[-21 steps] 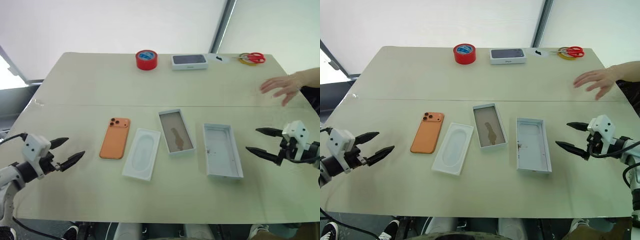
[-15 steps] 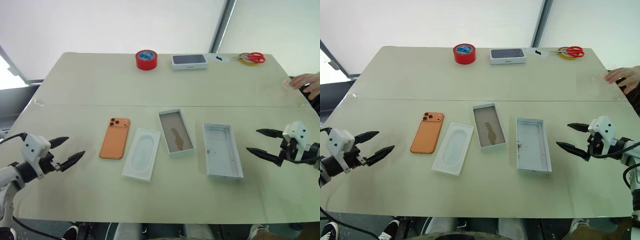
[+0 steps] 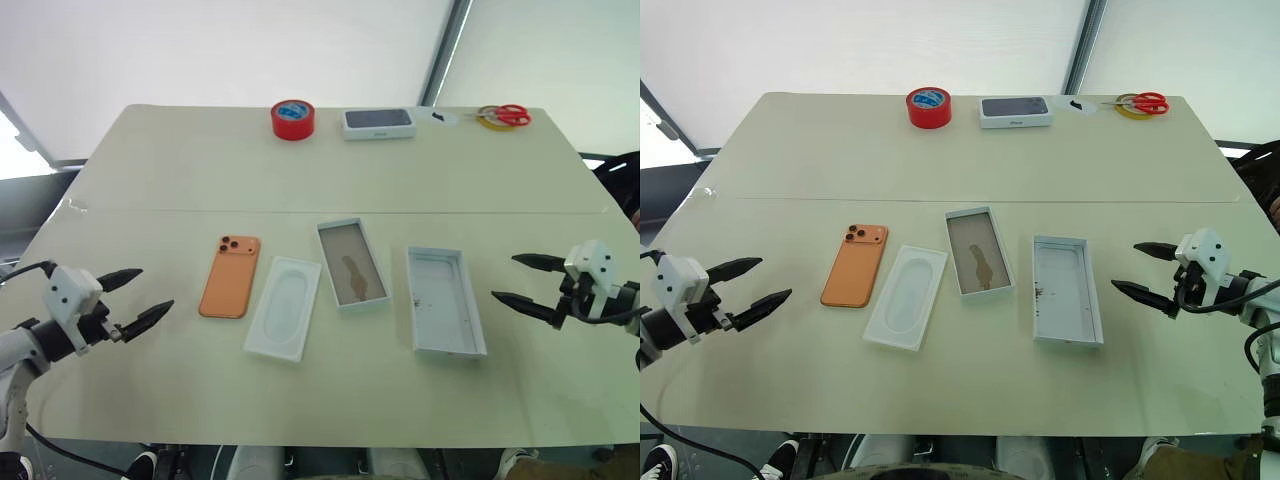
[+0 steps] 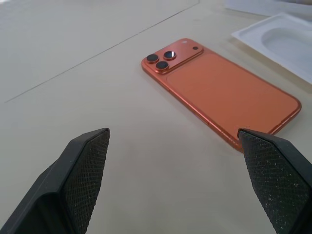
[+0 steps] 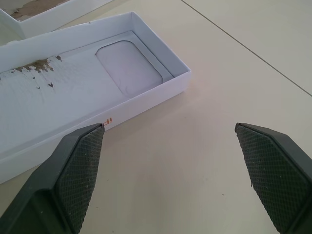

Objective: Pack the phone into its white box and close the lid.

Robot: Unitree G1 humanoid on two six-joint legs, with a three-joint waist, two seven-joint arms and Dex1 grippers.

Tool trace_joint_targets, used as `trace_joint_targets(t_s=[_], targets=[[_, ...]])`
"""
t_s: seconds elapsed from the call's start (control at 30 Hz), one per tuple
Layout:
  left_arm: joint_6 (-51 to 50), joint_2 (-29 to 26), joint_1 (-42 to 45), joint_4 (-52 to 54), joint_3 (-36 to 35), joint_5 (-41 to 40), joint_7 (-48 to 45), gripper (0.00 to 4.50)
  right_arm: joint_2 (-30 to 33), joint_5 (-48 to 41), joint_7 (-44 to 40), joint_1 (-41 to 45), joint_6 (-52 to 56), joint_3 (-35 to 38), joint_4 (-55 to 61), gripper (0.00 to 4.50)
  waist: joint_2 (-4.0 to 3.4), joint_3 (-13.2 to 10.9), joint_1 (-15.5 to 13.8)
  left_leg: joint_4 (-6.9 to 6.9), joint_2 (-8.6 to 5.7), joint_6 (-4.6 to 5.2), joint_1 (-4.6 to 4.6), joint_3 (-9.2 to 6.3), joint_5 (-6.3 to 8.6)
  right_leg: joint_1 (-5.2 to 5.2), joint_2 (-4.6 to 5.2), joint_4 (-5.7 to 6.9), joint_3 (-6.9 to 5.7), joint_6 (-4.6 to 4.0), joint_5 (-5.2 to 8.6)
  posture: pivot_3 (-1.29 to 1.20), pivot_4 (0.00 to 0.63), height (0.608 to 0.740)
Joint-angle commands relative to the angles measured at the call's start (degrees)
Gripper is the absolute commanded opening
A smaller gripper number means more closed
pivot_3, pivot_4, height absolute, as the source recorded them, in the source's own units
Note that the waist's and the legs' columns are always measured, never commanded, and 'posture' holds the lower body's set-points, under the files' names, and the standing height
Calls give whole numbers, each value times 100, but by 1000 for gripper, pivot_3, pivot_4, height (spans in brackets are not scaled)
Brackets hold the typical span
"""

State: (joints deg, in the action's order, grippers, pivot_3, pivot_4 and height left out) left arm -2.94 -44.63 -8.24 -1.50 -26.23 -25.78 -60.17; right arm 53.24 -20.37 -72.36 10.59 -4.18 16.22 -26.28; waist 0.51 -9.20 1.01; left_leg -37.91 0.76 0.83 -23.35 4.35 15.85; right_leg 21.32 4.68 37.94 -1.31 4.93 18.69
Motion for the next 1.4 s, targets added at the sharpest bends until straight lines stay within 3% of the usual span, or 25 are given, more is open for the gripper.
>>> trace_joint_targets(t_s=[0.03, 0.3, 0.4, 0.5, 0.53, 0.63, 0.83, 1.27, 1.4], targets=[[171, -108, 72, 20, -191, -45, -40, 4410, 70, -33, 3, 10, -34, 114, 112, 4491, 0, 0, 0, 0, 0, 0, 0, 0, 0, 0, 0, 0, 0, 0, 0, 0, 150, 730], [-1156, -140, 41, 1090, 122, -52, 731, 4410, -81, -178, 78, 130, 341, -88, 1089, 4491, 0, 0, 9, 1, 0, 1, -1, 0, 1, 0, 0, 0, 0, 1, 0, 0, 150, 730], [-2061, -210, -12, 1638, 174, -563, 728, 4410, -187, -282, 122, 131, 599, -243, 1644, 4491, -1, 0, 4, 2, 0, 1, -1, 0, 1, 0, 0, 0, 0, 1, 0, 0, 150, 730], [-3501, -288, -86, 2325, 290, -1503, 927, 4410, -372, -381, 127, 89, 832, -500, 2283, 4491, 0, -1, -7, 2, 0, 1, -2, -1, 1, -1, 0, 0, 0, 1, 0, 0, 150, 730], [-4517, -401, -116, 2503, 333, -2311, 1070, 4410, -472, -409, 169, 100, 921, -638, 2560, 4491, 1, -1, -6, 2, 0, 1, -2, -1, 1, -1, 0, 0, 0, 1, 0, 0, 150, 730], [-5691, -582, -225, 2982, 421, -3154, 1369, 4410, -577, -383, 245, 147, 1080, -835, 2964, 4491, -3, -3, -1, 1, 1, 1, -3, -4, 0, -1, 0, 0, 0, 1, 0, 0, 150, 730], [-6349, -94, 75, 2718, 320, -4065, 2192, 4410, -590, -384, 273, 250, 1270, -996, 3294, 4491, -3, -4, -32, -7, 0, 1, -2, -7, 0, -9, -1, 1, -3, 1, 0, 0, 150, 730], [-6498, 912, 252, 2465, 865, -4239, 3206, 4410, -639, -328, 357, 341, 1276, -1084, 3319, 4491, -8, -1, -48, -9, -3, -24, 0, -7, -16, -15, -1, -3, -4, 0, 0, 0, 150, 730], [-6680, 1003, 406, 2334, 993, -4312, 3333, 4410, -655, -319, 382, 359, 1276, -1104, 3319, 4491, -7, -1, -48, -11, -3, -24, 0, -8, -16, -19, -2, -4, -6, 0, 0, 0, 150, 730]])
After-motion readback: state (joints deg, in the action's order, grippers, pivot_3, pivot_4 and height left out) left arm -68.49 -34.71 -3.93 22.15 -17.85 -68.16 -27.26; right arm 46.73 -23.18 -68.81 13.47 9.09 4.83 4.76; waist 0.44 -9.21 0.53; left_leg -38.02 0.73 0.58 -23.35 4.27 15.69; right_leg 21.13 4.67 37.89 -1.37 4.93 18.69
